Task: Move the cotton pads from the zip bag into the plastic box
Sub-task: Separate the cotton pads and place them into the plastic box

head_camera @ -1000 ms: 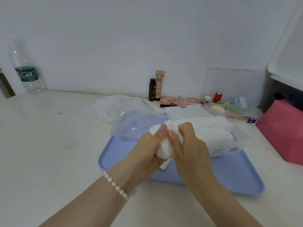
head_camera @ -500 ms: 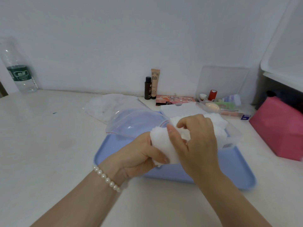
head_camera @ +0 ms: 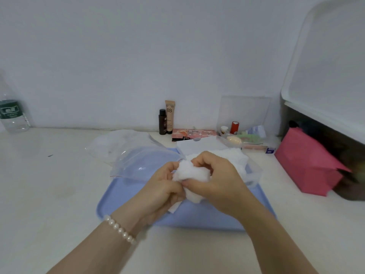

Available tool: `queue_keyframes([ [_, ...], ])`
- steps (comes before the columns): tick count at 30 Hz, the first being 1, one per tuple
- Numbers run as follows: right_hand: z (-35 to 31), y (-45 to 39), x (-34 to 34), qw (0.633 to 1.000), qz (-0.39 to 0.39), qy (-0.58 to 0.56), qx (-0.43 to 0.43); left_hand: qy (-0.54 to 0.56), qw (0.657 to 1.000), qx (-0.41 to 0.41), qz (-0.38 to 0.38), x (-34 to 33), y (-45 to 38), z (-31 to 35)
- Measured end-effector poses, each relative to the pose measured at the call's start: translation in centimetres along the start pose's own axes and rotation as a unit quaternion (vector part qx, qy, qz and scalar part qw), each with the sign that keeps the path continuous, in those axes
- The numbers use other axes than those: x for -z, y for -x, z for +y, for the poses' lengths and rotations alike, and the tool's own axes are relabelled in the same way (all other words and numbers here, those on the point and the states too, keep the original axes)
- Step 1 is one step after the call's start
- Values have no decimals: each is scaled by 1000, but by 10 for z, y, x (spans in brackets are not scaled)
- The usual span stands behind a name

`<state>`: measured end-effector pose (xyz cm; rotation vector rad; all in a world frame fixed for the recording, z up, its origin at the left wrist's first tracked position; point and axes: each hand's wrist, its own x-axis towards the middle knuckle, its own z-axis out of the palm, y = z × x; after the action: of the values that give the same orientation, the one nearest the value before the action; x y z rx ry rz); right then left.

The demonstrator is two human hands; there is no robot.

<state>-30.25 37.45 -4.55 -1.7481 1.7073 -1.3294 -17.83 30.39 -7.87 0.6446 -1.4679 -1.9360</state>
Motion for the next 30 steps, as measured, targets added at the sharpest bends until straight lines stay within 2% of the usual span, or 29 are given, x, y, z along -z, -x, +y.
queue_keyframes([
  [2, -3, -7, 31, 989, 85, -110, -47, -20, 998, -29, 46, -16, -5, 9],
  [3, -2, -12, 50, 972, 141, -171, -76, -66, 994, -58, 69, -21, -9, 13],
  [5, 4, -22, 91, 943, 228, -206, -125, -228, 960, -148, 74, -28, -19, 17],
  [7, 20, -28, 117, 945, 242, -138, -172, -390, 896, -206, 41, -39, -31, 16],
  [9, 42, -31, 124, 950, 219, -35, -218, -500, 829, -250, -6, -55, -45, 8],
  [12, 64, -32, 116, 951, 187, 107, -224, -642, 726, -238, -67, -74, -67, -4],
  [14, 72, -31, 112, 951, 170, 159, -205, -691, 685, -215, -86, -78, -79, -11],
  [19, 74, -36, 106, 948, 102, 219, -206, -718, 655, -215, -98, -73, -86, -22],
  [22, 70, -42, 107, 937, 61, 250, -238, -720, 656, -207, -87, -72, -87, -25],
  [25, 66, -47, 104, 918, 60, 300, -252, -720, 659, -202, -79, -74, -87, -27],
  [30, 66, -48, 91, 867, -6, 425, -260, -714, 669, -195, -74, -75, -85, -28],
])
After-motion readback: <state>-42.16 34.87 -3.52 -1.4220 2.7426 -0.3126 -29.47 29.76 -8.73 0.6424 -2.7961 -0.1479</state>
